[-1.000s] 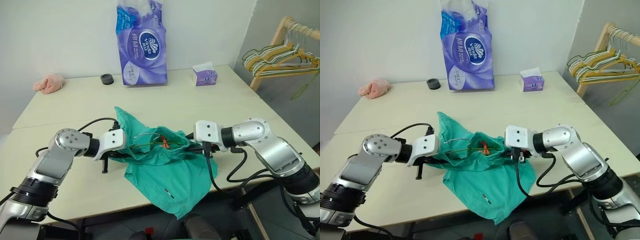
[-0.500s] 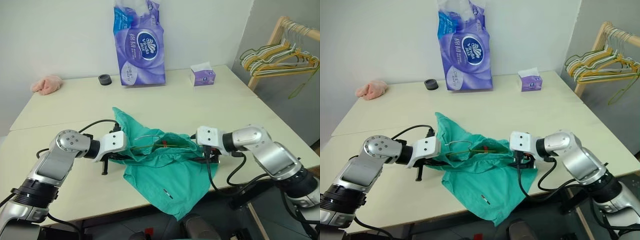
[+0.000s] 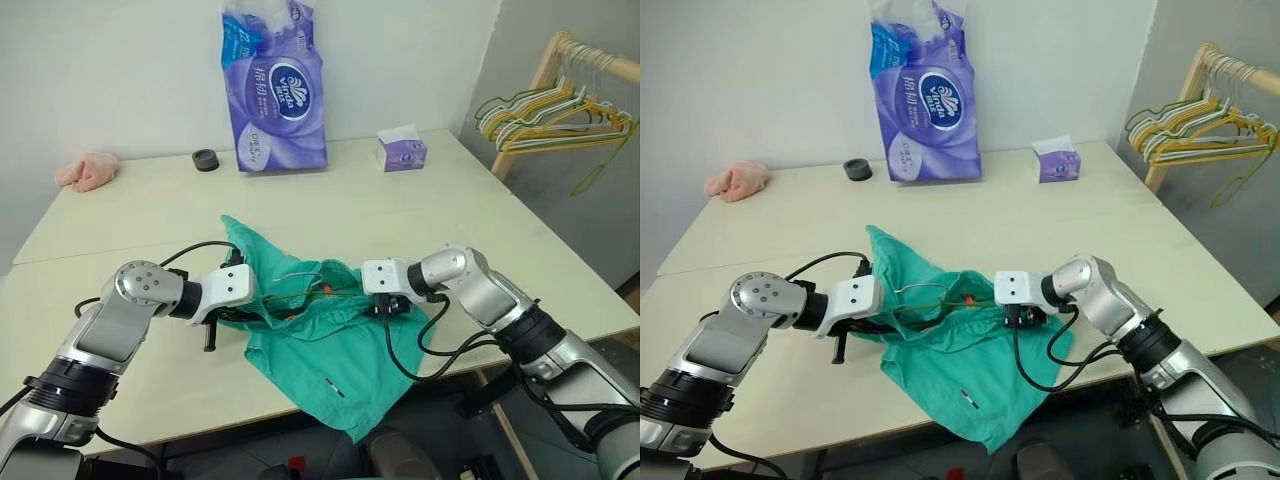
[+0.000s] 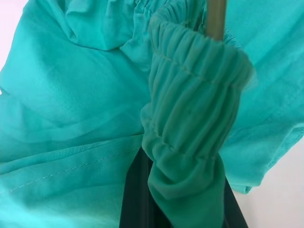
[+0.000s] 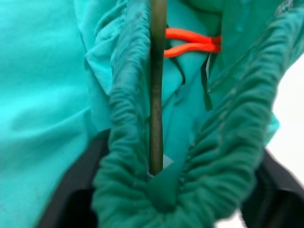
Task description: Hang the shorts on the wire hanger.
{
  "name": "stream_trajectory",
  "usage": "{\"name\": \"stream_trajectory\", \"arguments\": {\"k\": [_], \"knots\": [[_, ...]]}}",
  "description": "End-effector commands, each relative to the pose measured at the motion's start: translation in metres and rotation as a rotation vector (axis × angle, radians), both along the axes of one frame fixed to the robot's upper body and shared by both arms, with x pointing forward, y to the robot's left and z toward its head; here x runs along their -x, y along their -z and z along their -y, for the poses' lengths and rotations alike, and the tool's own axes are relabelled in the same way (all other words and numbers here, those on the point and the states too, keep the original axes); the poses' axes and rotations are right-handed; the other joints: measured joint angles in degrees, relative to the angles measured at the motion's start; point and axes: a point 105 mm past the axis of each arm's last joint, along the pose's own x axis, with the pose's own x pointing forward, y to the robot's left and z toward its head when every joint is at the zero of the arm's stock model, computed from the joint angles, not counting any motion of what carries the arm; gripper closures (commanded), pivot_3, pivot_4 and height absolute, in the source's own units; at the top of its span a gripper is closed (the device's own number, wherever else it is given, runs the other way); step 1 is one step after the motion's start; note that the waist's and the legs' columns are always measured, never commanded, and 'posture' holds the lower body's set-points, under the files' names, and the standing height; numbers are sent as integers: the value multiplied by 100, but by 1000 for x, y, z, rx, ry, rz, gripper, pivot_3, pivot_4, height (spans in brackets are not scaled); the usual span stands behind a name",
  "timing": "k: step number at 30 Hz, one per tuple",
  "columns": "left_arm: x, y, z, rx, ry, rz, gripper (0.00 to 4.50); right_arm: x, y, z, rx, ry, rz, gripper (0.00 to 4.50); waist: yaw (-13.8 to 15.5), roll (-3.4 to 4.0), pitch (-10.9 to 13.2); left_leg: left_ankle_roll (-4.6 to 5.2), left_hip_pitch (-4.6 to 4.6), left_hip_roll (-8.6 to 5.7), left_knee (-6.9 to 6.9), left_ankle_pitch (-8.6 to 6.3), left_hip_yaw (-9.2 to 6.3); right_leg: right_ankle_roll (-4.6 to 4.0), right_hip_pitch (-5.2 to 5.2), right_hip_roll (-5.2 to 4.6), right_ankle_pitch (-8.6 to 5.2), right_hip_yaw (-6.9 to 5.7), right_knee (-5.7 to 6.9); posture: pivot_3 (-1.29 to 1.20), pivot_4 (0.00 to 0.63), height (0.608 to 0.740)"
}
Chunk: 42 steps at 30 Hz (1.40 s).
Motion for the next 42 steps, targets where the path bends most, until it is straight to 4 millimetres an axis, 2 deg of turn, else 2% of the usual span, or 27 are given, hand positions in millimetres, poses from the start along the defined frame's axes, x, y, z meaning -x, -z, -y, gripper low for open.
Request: {"name": "stream_trajectory", "arguments": {"k": [1, 6, 10, 15, 19, 23, 27, 30, 35, 42], "knots": [[-1, -10, 7, 20, 15, 42, 4500, 0, -8, -2, 0, -38, 32, 2736, -14, 0, 0, 0, 0, 0, 0, 0, 0, 0, 0, 0, 0, 0, 0, -302, 12, 740], [-8, -19, 15, 96, -3, 83, 4500, 3, -4, 1, 6, -46, 26, 4468, -27, 0, 0, 0, 0, 0, 0, 0, -4, 0, 0, 0, 0, -3, 0, -304, 13, 740], [-9, -25, 18, 188, -26, 73, 4500, 2, -8, 3, -19, -31, 22, 4492, -46, 0, -1, 0, 0, 0, 0, 0, -4, 0, 0, 0, 0, -3, 2, -304, 13, 740], [-15, -29, 10, 268, -82, 71, 3180, 0, -18, 7, -45, -18, 25, 4500, -64, -1, -2, 0, 0, 2, -1, 0, -6, 0, 0, 0, 0, -5, 2, -312, 16, 740], [-22, -32, 1, 313, -142, 82, 1962, -1, -23, 10, -52, -9, 33, 4500, -64, -1, -2, 0, 0, 2, -1, 0, -8, 0, 0, 0, 0, -7, 2, -312, 16, 740], [-27, -42, -16, 346, -193, 66, 814, -2, -33, 19, -57, -1, 35, 4500, -63, -1, -2, 0, 0, 1, 0, 0, -9, 0, 0, 0, 0, -7, 3, -312, 16, 740], [-29, -52, -26, 362, -208, 58, 814, -1, -43, 29, -65, 15, 17, 4500, -63, -1, -2, 0, -1, 1, 0, 0, -9, 0, 0, 0, 0, -7, 2, -314, 18, 740], [-25, -51, -31, 349, -203, 26, 814, 2, -50, 37, -80, 31, -19, 4500, -71, 0, -2, 0, 0, 1, 0, 0, -9, 0, 0, 0, 0, -7, 2, -314, 18, 740], [-17, -44, -28, 320, -156, -18, 814, 9, -59, 40, -107, 42, -62, 4500, -77, 0, -1, 0, 0, 1, -1, 0, -10, 0, -1, 0, 0, -6, 2, -323, 20, 740], [-26, -36, -21, 299, -138, 29, 814, 24, -70, 40, -156, 36, -119, 4500, -63, 0, -1, 0, -2, 1, 0, 0, -11, 0, 0, -3, 0, -8, 0, -327, 22, 740]]}}
